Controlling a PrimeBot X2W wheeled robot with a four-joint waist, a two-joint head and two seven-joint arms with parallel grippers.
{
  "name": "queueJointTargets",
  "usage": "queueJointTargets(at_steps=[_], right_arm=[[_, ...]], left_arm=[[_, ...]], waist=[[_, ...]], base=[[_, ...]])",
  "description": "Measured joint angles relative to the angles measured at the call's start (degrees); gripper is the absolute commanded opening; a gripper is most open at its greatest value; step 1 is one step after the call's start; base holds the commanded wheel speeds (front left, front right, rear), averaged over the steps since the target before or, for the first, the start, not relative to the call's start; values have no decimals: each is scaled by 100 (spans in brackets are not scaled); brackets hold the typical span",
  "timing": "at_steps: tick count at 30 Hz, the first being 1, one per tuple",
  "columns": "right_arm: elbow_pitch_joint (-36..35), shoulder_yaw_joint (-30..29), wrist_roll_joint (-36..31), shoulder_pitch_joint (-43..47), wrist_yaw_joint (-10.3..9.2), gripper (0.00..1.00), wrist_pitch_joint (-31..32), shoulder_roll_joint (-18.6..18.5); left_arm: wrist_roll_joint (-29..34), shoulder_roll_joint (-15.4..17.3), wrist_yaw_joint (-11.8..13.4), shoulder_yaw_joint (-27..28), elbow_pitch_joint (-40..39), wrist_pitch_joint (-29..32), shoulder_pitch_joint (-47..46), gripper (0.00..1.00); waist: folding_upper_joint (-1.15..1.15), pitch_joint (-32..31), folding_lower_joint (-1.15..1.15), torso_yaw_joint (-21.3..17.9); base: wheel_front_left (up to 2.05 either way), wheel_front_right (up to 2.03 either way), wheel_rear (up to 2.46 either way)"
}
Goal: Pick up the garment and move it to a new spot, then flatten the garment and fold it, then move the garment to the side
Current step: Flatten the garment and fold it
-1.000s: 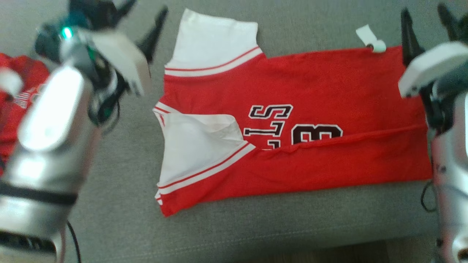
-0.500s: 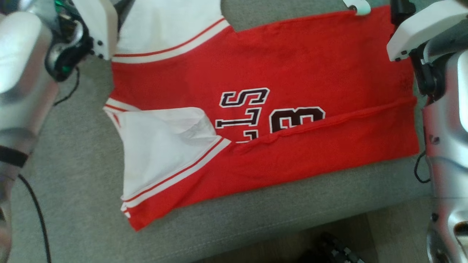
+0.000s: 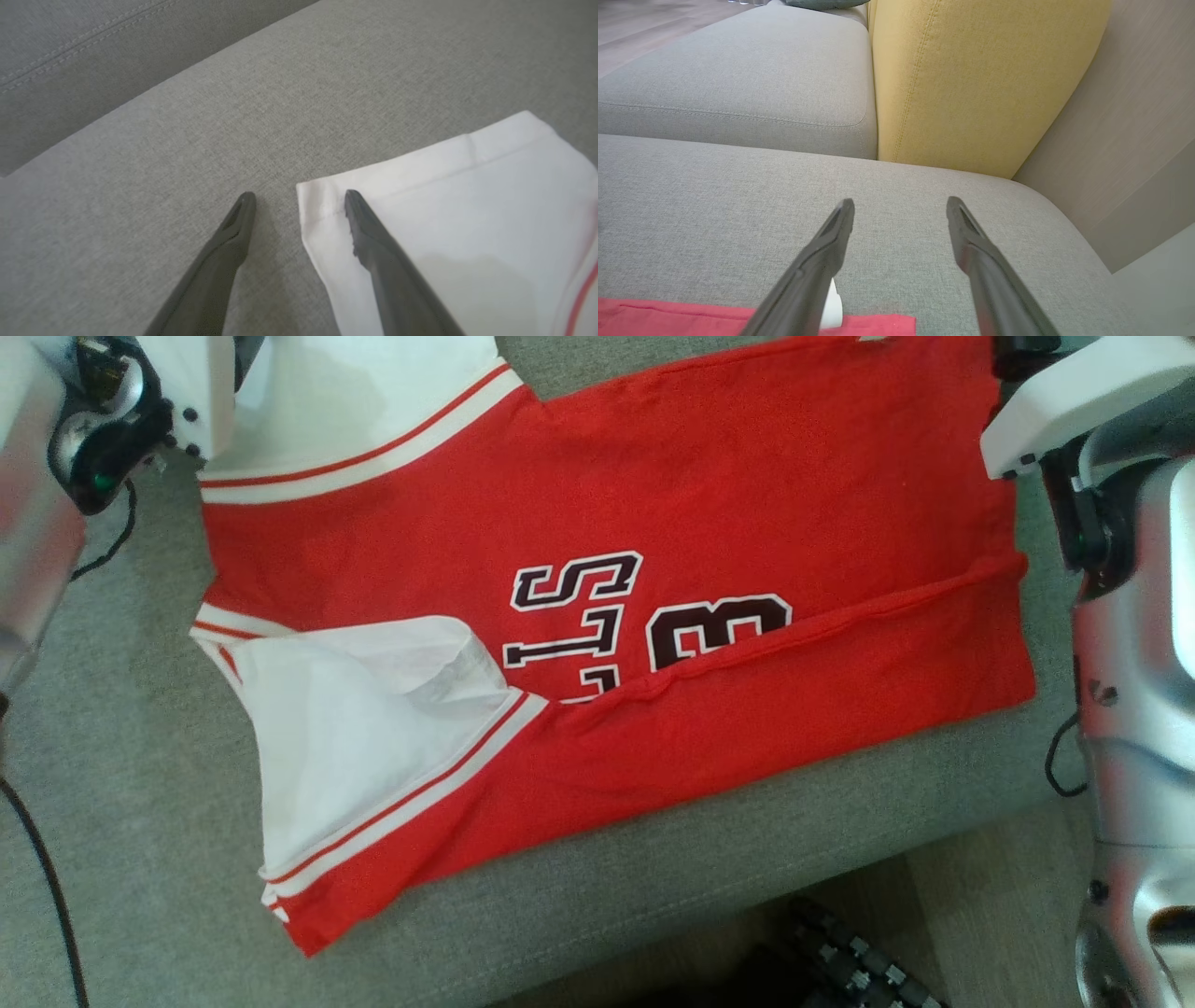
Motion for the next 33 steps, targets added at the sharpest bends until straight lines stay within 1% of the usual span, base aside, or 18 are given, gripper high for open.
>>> queueJointTargets(at_steps=[3, 4, 5, 6, 8, 11, 12, 15, 18, 22, 27, 33], right_arm=[[-64, -35, 0, 6, 0, 100, 4, 1], [-71, -54, -1, 10, 0, 100, 25, 1], [-78, -67, -1, 15, 0, 100, 43, 1], [-87, -83, -1, 18, 0, 100, 47, 1], [-85, -124, -1, 24, 0, 100, 56, 1], [11, -211, 57, 60, 0, 100, 127, -3], [121, -231, 145, 137, 0, 100, 164, -24], [406, -297, 506, 264, 0, 100, 433, -66], [673, -388, 703, 365, 0, 100, 657, -240], [1048, -593, 746, 384, 0, 100, 815, -502], [1591, -788, 598, 383, 0, 100, 911, -713], [2102, -864, 380, 353, 0, 100, 911, -748]], left_arm=[[-178, 1, 0, -133, 44, 2, -80, 100], [-265, -1, 1, -165, 41, 10, -85, 82], [-350, 2, 3, -226, 26, 14, -102, 39], [-443, 10, 3, -305, -15, 58, -137, 0], [-624, -7, 1, -460, -125, 76, -154, 0], [-853, -46, 1, -560, -193, -98, -135, 0], [-927, -60, 1, -641, -214, -343, -113, 0], [-1051, -108, 1, -650, -361, -767, -13, 0], [-1082, -127, 0, -681, -568, -1144, 109, 0], [-1084, -110, 0, -738, -865, -1512, 266, 0], [-1082, -75, 10, -842, -1319, -1666, 516, 0], [-1080, 37, 164, -876, -1808, -1671, 612, 0]], waist=[[0, 35, 0, -22], [0, 41, 0, -23], [0, 44, 0, -20], [0, 44, 0, -14], [0, 27, 0, 21], [0, -39, 0, 121], [0, -109, 0, 208], [0, -239, 0, 374], [0, -376, 0, 577], [0, -551, 0, 874], [0, -728, 0, 1193], [0, -764, 0, 1391]], base=[[0, 0, 0], [0, 0, 0], [0, 0, 0], [0, 0, 0], [0, 0, 0], [0, 0, 0], [0, 0, 0], [0, 0, 0], [0, 0, 0], [0, 0, 0], [0, 0, 0], [0, 0, 0]])
